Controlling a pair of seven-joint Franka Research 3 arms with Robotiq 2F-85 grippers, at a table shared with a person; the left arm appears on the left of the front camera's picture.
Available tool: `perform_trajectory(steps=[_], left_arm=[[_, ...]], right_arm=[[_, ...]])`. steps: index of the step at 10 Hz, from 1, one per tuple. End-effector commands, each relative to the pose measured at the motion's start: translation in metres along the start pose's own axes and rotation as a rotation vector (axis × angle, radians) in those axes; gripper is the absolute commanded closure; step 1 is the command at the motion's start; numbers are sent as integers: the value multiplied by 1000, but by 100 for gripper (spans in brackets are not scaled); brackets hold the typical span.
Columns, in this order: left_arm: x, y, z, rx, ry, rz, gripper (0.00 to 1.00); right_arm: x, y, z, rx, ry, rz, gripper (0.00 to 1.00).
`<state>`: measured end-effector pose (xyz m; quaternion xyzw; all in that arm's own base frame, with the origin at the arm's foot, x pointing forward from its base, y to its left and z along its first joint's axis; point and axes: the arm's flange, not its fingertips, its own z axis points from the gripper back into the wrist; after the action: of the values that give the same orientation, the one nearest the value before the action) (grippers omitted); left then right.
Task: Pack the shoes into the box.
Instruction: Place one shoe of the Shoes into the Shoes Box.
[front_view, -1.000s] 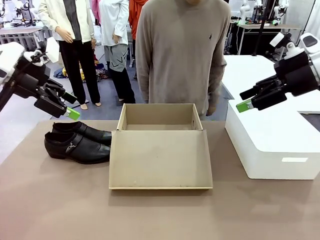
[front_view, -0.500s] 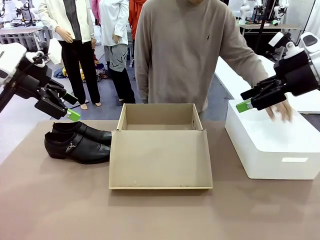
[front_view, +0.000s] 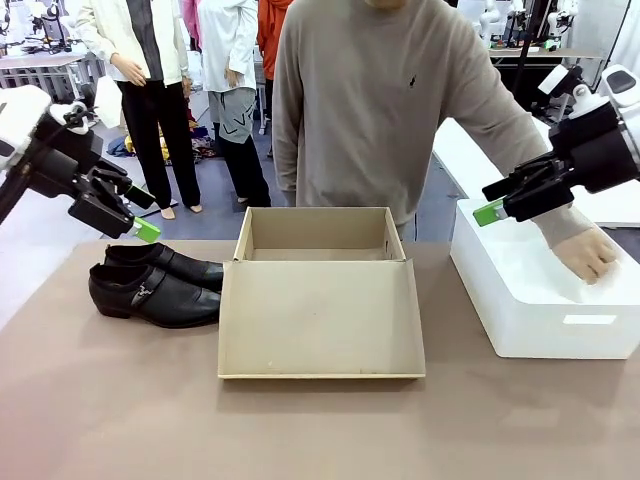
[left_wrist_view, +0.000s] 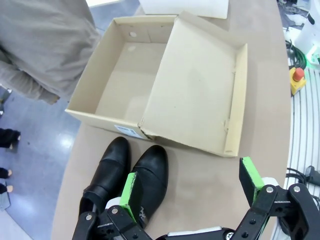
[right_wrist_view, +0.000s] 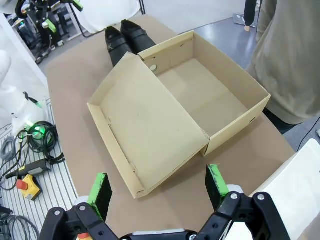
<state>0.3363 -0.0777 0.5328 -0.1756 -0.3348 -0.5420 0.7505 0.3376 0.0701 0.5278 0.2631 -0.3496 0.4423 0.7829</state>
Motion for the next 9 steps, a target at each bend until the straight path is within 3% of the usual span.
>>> perform_trajectory(steps=[1,5,9], left_arm=[[0,3,0,-13,-15,-17,0],[0,0,0,0,1,-1,0],[21,58,5,-110,246,-151,0]], right_arm=[[2,-6,-1,13,-22,31,0],[2,-6,-1,13,-22,31,0],[2,-6,-1,13,-22,31,0]])
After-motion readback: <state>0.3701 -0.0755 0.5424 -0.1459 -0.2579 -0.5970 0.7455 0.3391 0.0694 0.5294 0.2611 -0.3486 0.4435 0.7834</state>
